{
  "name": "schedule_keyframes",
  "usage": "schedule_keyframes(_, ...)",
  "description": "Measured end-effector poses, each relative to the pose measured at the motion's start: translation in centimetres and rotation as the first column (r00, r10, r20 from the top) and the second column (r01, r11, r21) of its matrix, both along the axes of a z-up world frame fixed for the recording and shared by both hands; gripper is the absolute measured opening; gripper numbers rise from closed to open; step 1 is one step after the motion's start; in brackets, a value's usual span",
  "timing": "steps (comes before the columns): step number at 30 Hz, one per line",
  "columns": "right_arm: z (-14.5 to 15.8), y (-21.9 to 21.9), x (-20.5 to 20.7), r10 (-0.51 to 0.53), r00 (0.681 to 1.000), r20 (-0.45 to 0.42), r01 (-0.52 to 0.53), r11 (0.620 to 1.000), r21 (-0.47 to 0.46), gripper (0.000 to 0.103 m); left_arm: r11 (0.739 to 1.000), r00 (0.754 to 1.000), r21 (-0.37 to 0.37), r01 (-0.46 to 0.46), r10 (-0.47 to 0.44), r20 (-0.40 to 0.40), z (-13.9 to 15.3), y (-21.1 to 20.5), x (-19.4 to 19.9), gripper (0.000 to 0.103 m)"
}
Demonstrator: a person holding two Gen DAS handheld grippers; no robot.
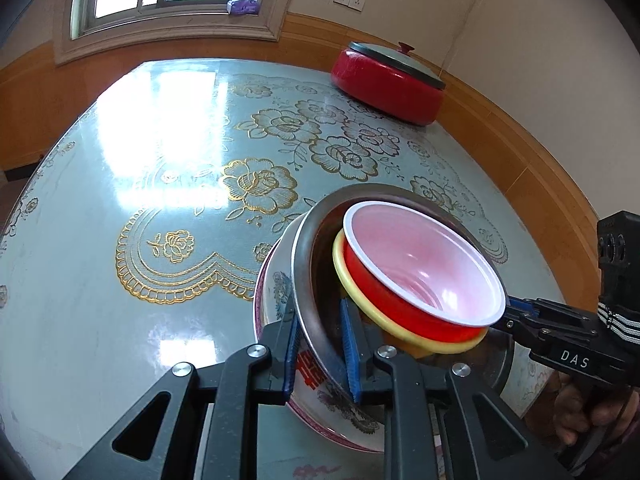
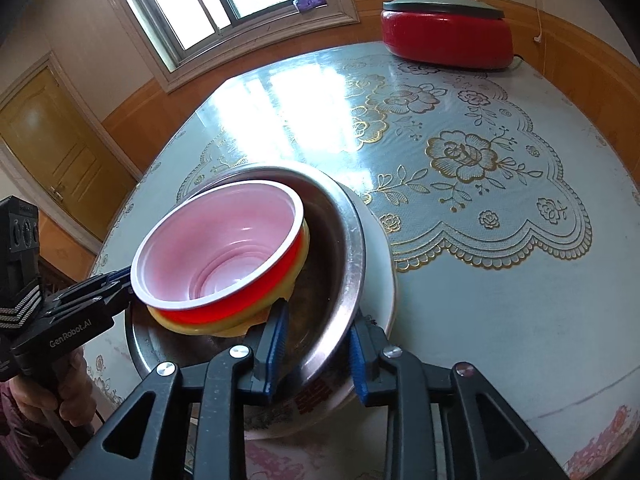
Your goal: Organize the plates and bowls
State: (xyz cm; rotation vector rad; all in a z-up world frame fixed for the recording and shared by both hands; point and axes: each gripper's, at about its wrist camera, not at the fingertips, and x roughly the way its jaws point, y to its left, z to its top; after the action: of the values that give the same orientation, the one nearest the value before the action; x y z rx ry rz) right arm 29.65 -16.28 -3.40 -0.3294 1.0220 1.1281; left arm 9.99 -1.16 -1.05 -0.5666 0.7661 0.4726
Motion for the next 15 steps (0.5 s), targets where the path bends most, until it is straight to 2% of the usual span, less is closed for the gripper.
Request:
schedule_keyframes(5, -0.2, -0.2, -0.7, 0.026, 0.999, 0.027, -0.027, 1.000, 0.007, 0.026, 0.999, 1.000, 0.025, -0.025, 0.025, -0.015, 0.0, -0.5, 0.2, 0.022)
schedule_keyframes(15, 0.1, -1.1, -1.2, 0.020, 0.998, 0.062, -0.022, 0.999, 0.032, 0.030, 0.995, 0.996, 0.058, -0.078, 0.080, -0.035, 0.0, -1.9, 0.4, 0.023)
